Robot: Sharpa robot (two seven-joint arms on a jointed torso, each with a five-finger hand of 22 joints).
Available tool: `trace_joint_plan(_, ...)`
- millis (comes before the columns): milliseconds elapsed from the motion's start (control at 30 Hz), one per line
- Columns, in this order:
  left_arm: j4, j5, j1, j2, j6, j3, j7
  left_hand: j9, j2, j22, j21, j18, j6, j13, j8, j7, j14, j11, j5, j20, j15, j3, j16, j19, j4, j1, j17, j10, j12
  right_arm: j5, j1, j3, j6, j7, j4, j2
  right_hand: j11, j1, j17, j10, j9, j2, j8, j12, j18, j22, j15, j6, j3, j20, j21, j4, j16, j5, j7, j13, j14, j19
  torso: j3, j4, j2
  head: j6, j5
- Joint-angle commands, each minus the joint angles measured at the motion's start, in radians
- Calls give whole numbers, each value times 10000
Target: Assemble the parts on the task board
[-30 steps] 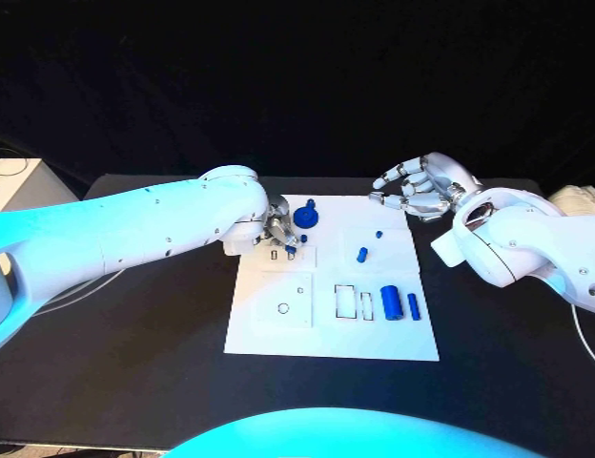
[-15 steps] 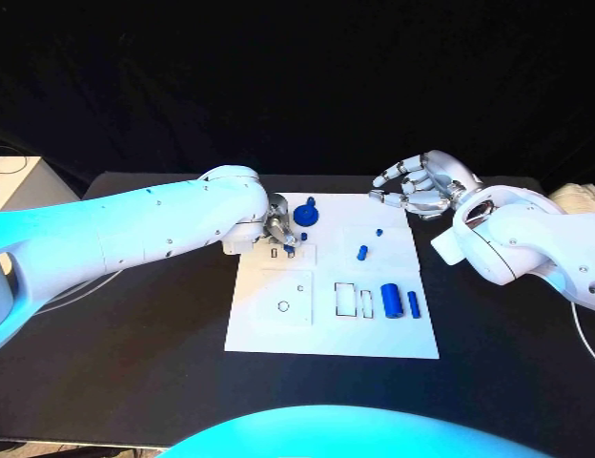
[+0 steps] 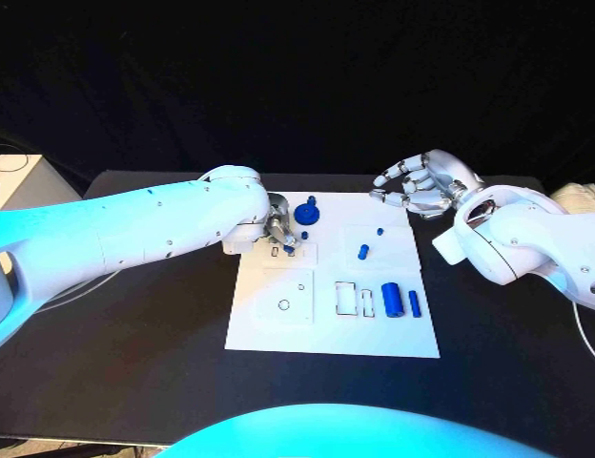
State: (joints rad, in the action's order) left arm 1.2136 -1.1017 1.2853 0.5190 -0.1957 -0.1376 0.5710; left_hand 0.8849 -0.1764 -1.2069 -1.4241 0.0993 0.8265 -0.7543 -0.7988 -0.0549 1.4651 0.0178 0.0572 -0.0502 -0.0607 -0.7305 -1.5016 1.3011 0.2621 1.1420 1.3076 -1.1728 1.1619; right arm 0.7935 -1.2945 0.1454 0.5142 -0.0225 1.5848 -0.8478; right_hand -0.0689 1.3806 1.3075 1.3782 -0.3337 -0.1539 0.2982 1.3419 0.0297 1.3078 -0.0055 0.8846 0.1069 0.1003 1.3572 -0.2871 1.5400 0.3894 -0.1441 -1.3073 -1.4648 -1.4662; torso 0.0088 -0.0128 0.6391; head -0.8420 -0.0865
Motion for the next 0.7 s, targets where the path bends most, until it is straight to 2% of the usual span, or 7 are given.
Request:
trace_joint_plan(33, 18, -167, -25, -44, -92, -1, 57, 184, 118, -9, -38, -185, 117, -9, -38, 52, 651, 0, -32, 13, -94, -1601, -61, 58, -1644, 41, 1372, -64, 51, 247, 8, -1, -122, 56, 21, 4, 55, -24, 2012, -35, -12, 74, 43, -16, 165, 1544, -59, -69, 55, -99, -65, -18, -65, 34, -32, -562, -895, -297, -2, -8, 2, -7, -1)
trace_joint_plan(700, -50, -304, -132, -129, -6, -10, 96, 211, 109, -36, -49, -192, 163, -67, -62, 66, 666, 14, -33, 32, -111, -1613, -77, 88, -1659, 12, 1401, -124, 91, 281, 10, -1, -132, 52, 34, -2, 55, -24, 2012, -35, -12, 74, 43, -16, 165, 1544, -59, -69, 55, -99, -65, -18, -65, 34, -32, -562, -895, -297, 20, -4, 6, -53, 22)
